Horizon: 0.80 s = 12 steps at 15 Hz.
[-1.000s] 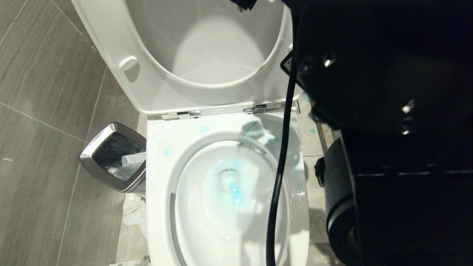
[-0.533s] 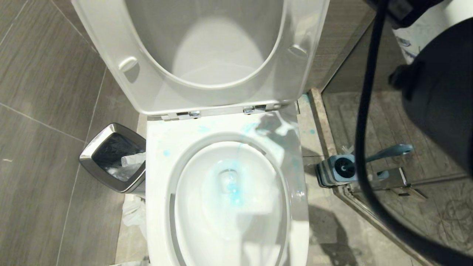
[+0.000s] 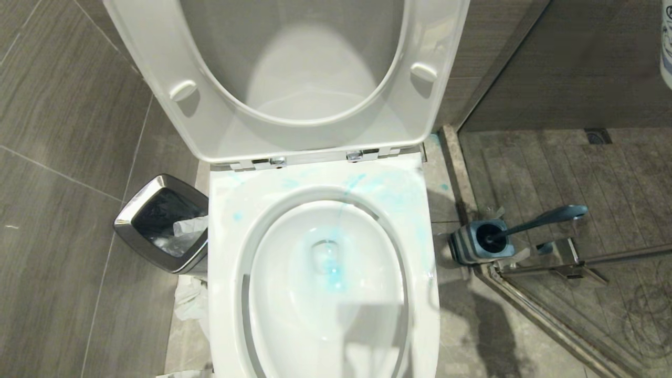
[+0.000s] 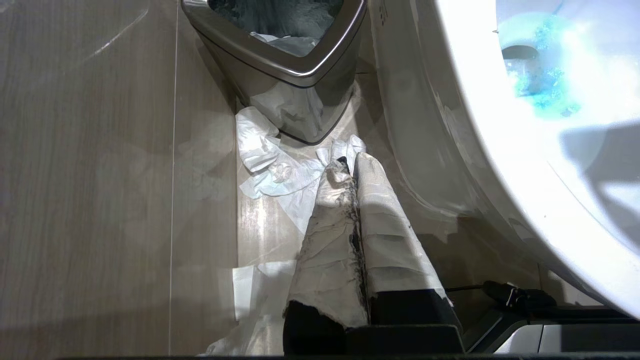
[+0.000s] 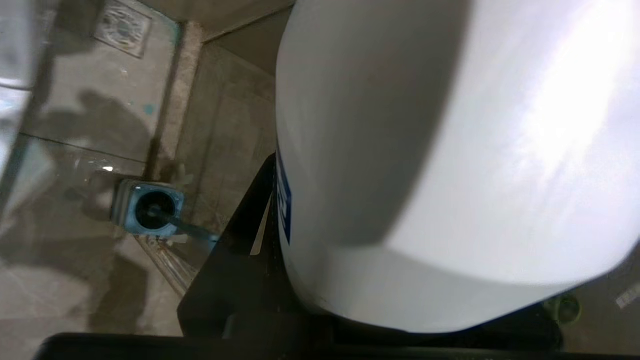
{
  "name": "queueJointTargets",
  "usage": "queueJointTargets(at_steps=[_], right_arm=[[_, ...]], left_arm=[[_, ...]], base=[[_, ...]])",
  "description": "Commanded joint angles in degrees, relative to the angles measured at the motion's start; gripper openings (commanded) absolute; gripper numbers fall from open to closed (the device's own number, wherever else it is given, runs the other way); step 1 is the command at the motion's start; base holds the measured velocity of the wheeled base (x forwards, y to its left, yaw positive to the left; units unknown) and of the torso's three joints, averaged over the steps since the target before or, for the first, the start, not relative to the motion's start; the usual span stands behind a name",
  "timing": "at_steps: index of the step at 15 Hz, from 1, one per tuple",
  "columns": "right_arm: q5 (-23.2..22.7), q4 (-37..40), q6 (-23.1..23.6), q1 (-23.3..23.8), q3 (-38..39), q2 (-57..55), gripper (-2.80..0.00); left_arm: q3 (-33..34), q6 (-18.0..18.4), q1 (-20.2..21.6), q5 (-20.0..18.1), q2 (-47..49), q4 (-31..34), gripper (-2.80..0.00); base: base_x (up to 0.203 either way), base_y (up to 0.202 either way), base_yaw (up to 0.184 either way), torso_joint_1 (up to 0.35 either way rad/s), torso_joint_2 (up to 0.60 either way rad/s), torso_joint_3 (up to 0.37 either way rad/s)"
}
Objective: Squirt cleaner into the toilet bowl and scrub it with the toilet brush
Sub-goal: Place the cleaning agent on the floor
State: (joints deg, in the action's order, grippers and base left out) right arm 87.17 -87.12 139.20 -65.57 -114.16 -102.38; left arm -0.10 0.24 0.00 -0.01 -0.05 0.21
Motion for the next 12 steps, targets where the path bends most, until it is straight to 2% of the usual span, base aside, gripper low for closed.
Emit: queueJointTargets(at_steps=[1,4,5,7,8,10,12], right_arm=[[0.49,3.29,1.99,6.77,-0.01,0.99,-2.80],[0.49,27.66,4.26,10.64,-0.02,2.61,-2.80],[0.22,33.59,4.50,11.29,-0.01,2.72,-2.80],[-6.22,36.80,4.26,11.66,-0.12,1.70,-2.80],[-7.68,37.03,1.32,11.68,-0.29,1.27,-2.80],[-8.02,37.09,-8.54,11.52,-0.28,1.14,-2.80],[-8.28,37.10,-15.83,8.30,-0.04,1.23,-2.80]], left_arm=[[0.01,0.02,0.00,0.01,0.05,0.06,-2.80],[0.01,0.02,-0.08,0.01,0.05,0.06,-2.80],[0.01,0.02,-0.06,0.01,0.05,0.06,-2.80],[0.01,0.02,0.00,0.01,0.05,0.06,-2.80],[0.01,0.02,0.00,0.01,0.05,0.06,-2.80],[0.01,0.02,0.00,0.01,0.05,0.06,-2.80],[0.01,0.02,-0.02,0.01,0.05,0.06,-2.80]], base=[[0.000,0.000,0.000,0.000,0.00,0.000],[0.000,0.000,0.000,0.000,0.00,0.000],[0.000,0.000,0.000,0.000,0.00,0.000],[0.000,0.000,0.000,0.000,0.00,0.000],[0.000,0.000,0.000,0.000,0.00,0.000],[0.000,0.000,0.000,0.000,0.00,0.000],[0.000,0.000,0.000,0.000,0.00,0.000]])
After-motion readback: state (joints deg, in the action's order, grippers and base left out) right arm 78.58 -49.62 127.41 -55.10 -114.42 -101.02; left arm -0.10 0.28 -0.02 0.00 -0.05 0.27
